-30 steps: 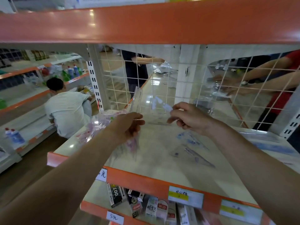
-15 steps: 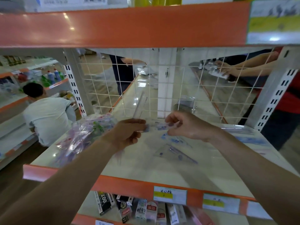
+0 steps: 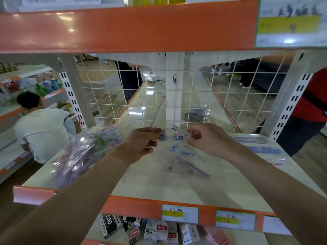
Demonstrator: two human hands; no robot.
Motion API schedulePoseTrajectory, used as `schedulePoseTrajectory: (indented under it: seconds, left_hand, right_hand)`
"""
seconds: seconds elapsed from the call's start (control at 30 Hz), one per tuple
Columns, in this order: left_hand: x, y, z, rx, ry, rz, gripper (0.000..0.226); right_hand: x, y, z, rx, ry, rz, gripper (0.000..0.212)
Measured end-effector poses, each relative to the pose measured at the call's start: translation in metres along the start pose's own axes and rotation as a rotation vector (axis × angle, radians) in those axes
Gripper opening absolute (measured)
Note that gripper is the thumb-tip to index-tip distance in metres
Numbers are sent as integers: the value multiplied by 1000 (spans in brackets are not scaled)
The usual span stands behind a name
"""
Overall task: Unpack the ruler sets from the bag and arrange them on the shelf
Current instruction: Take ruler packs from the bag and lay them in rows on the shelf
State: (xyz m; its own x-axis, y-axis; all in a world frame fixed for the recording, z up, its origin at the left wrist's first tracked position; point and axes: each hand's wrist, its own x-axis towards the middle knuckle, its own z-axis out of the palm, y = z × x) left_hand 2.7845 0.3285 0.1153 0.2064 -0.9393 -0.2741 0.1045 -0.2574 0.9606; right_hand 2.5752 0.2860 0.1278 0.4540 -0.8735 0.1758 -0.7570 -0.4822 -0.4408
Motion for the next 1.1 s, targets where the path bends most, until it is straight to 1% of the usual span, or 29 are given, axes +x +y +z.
schedulePoseTrajectory:
  seconds: [0.03, 0.07, 0.17, 0.27, 0.37, 0.43, 0.47, 0.5, 0.53, 0.57, 0.6, 0.67, 0.73, 0.83, 1.0, 1.03, 1.1]
  left_hand:
    - [1, 1, 3, 6, 6, 0, 16]
    - [3, 2, 6, 24, 20, 0, 14]
    - [8, 5, 12, 164, 71, 4, 10]
    - [14, 7, 12, 389, 140, 44, 17]
    - [17, 8, 10, 497, 216, 68, 33]
    - [19, 6, 8, 548, 229, 103, 35]
    - [20, 4, 8, 570, 220, 125, 34]
    - [20, 3, 7, 589, 205, 145, 32]
    - [20, 2, 7, 604, 186, 161, 31]
    - [19, 1, 7, 615, 171, 174, 30]
    - [19, 0, 7, 621, 165, 186, 28]
    - [18, -2, 7, 628, 169, 203, 26]
    - [19, -3, 6, 627, 168, 213, 32]
    - [19, -3, 5, 633, 163, 215, 38]
    - [19, -4, 3, 646, 154, 212, 38]
    - [19, -4, 3, 649, 148, 214, 37]
    - [17, -4, 2, 672, 138, 235, 30]
  right_hand:
    - [1, 1, -1, -40, 0, 0, 10]
    - [2, 2, -2, -67, -12, 9, 10]
    - [6, 6, -6, -104, -36, 64, 21]
    - [8, 10, -9, -119, -47, 131, 29]
    - [9, 16, -5, -151, -79, 195, 36]
    - [9, 18, 0, -175, -114, 221, 33]
    - [10, 20, 3, -189, -138, 231, 27]
    - [10, 21, 7, -206, -162, 235, 20]
    - [10, 22, 10, -220, -181, 238, 21]
    - [11, 21, 13, -233, -193, 242, 27]
    - [11, 22, 15, -247, -198, 246, 27]
    - [13, 22, 19, -263, -203, 247, 17]
    - [15, 21, 22, -255, -209, 247, 13]
    - [18, 23, 27, -238, -217, 258, 19]
    - [23, 26, 35, -257, -264, 244, 35]
    - [23, 26, 33, -256, -269, 247, 35]
    - [22, 26, 27, -230, -238, 245, 28]
